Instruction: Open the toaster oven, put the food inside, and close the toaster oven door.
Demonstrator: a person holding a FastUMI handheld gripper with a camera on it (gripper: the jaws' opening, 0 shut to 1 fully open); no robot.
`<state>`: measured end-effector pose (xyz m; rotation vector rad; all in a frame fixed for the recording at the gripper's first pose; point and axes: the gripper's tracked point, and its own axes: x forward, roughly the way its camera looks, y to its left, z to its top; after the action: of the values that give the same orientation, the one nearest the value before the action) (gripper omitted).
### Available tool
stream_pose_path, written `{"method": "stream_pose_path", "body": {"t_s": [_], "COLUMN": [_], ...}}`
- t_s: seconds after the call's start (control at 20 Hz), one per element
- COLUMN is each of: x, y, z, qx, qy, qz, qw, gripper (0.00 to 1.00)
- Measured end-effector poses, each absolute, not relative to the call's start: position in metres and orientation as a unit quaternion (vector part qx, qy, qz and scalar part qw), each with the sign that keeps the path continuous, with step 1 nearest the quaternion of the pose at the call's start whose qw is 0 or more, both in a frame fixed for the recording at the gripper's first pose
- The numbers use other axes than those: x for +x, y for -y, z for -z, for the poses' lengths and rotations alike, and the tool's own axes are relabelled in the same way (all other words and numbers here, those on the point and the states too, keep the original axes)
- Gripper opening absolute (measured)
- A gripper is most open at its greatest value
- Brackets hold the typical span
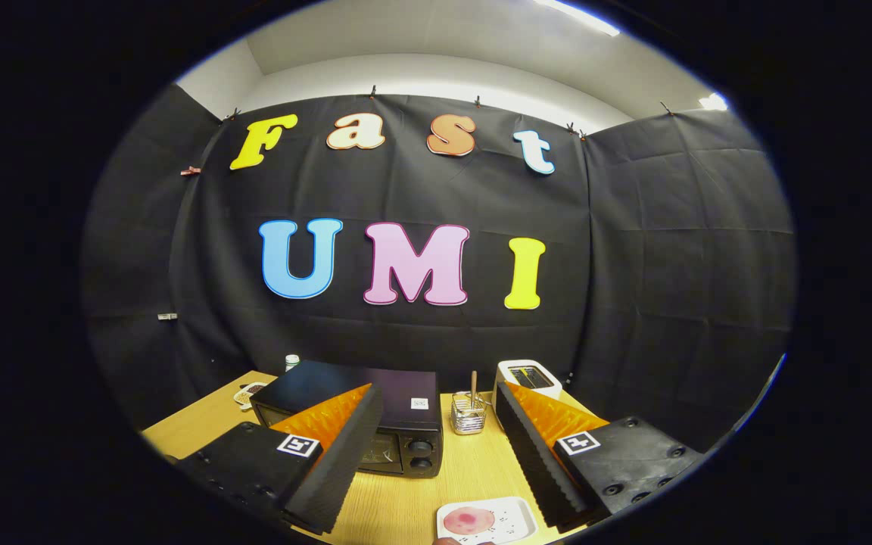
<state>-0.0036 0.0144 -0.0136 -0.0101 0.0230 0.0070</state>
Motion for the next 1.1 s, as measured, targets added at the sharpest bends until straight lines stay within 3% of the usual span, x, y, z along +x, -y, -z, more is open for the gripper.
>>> {"method": "stream_pose_path", "body": {"t_s": [0.75,1.1], "x": [-0.009,0.006], "y": [-0.014,-0.058], "z": [0.034,0.049], "qx": [-0.02,-0.015], "qy": [-0.035,-0.053], "qz": [0.008,-0.019], "qw": [0.999,0.998], "gripper": [0.98,0.98]}}
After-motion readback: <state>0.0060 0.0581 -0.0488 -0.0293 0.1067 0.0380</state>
